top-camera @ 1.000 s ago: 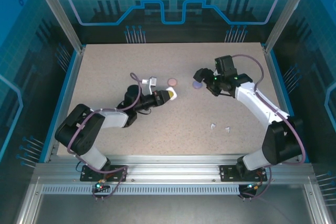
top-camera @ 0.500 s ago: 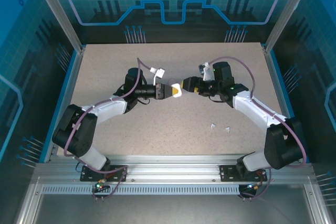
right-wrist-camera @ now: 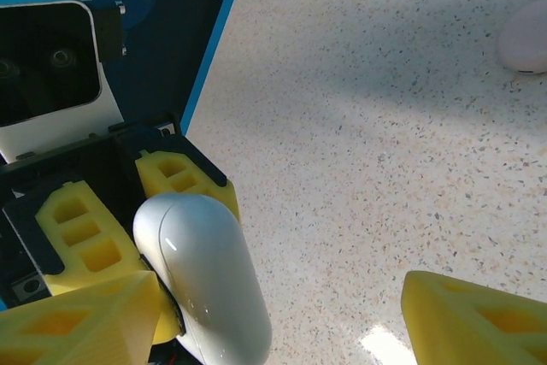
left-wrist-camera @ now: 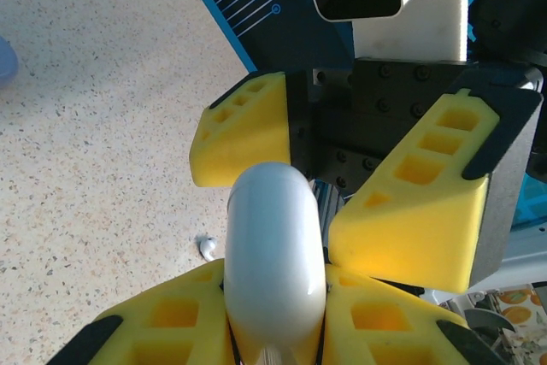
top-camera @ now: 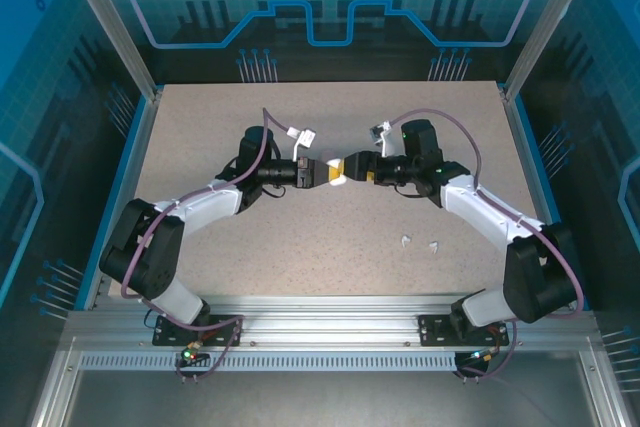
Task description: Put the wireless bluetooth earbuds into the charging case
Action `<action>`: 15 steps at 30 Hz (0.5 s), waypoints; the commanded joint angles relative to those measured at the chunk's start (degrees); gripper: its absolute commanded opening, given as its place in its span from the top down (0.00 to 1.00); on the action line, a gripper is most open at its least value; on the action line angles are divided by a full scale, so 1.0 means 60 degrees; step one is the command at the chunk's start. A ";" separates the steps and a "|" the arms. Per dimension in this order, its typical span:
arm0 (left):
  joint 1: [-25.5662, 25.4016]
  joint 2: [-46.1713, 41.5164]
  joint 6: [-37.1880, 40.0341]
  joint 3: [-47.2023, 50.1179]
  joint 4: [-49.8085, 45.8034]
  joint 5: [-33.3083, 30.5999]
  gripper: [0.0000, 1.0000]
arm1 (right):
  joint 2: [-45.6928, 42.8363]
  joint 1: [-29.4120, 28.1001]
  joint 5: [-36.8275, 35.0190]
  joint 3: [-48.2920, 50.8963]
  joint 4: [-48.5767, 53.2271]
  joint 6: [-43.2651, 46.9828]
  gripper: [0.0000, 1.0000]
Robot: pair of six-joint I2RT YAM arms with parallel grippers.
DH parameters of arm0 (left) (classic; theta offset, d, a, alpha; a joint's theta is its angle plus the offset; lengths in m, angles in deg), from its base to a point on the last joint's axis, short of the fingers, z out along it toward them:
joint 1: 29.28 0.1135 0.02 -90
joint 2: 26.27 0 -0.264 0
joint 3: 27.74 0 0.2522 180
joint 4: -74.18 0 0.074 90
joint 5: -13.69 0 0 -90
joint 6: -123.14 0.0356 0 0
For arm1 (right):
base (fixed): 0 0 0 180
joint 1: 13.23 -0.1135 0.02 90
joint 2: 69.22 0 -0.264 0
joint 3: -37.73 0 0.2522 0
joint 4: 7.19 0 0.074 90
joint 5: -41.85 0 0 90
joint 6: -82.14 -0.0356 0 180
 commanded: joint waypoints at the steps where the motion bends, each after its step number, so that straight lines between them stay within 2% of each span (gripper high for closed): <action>1: 0.0020 -0.0063 0.0224 -0.0300 0.0005 0.0233 1.00 | 0.0291 -0.0138 0.0165 0.0184 0.0058 0.0321 0.26; 9: 0.0020 -0.0287 0.0212 -0.0219 0.0066 0.0204 1.00 | 0.0797 0.0633 -0.0261 0.0849 -0.0447 -0.0080 0.31; 15: 0.0029 -0.0381 0.0194 -0.0171 0.0108 0.0161 1.00 | 0.1048 0.1029 -0.0049 0.1142 -0.0482 -0.0201 0.33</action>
